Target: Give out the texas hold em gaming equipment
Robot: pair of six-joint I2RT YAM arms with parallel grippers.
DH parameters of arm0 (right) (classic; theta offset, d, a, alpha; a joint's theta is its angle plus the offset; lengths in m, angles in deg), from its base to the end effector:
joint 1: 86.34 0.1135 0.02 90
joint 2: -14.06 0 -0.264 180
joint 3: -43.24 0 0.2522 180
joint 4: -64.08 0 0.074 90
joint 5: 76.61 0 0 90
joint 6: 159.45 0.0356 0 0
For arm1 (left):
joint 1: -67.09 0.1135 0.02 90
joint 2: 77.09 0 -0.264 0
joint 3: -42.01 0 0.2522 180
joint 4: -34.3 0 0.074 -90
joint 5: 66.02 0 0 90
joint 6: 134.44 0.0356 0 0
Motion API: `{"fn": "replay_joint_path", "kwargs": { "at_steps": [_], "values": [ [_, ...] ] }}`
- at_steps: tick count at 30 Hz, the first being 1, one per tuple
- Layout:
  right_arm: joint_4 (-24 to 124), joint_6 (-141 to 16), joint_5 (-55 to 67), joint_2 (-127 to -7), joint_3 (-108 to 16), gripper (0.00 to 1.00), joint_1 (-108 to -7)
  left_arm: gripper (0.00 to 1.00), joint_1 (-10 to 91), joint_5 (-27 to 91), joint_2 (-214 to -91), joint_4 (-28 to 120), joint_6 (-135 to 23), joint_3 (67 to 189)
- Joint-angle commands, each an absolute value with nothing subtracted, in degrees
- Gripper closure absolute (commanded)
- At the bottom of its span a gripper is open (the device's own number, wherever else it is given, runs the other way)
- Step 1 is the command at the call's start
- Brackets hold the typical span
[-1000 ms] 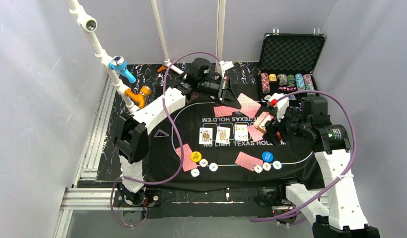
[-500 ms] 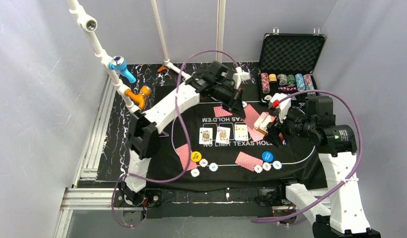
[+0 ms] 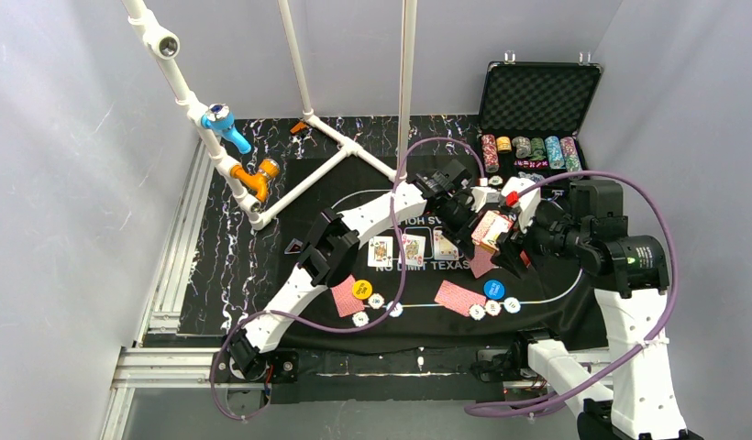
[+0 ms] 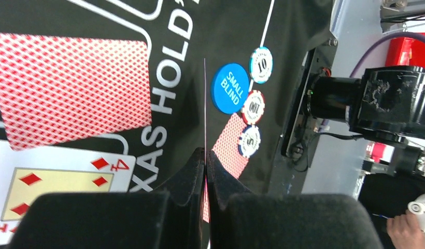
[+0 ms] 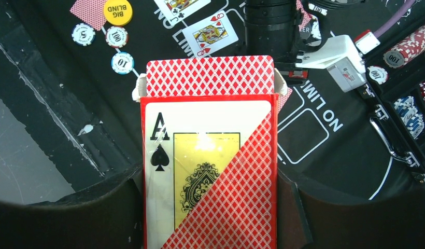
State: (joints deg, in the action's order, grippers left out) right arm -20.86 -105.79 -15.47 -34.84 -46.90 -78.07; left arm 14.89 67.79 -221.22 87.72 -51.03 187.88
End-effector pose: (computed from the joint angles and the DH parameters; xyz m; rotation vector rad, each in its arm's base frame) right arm 0.1085 0.0331 0.4060 -1.0719 1.9673 0.3250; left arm 0.3163 -0.4480 0.1976 1.3438 2.2580 -1.3555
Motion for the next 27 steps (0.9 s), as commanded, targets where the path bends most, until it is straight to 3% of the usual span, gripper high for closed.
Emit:
{"fn": "replay_joint_path", "kwargs": {
  "at_steps": [1, 16, 27],
  "values": [
    [-21.0, -106.0, -16.9, -33.7, -48.7, 0.99, -78.2, 1.0, 13.7, 66.4, -221.0, 88.5, -47.7, 193.5],
    [-23.0, -105.4, -16.4, -32.7, -49.0, 0.99, -78.2, 1.0, 12.0, 59.0, -229.5, 84.1, -41.9, 204.5],
    [-23.1, -105.3, -15.9, -32.8, -48.8, 0.99, -78.2, 1.0, 10.8, 51.2, -230.6, 78.5, -35.1, 205.0]
  ]
}}
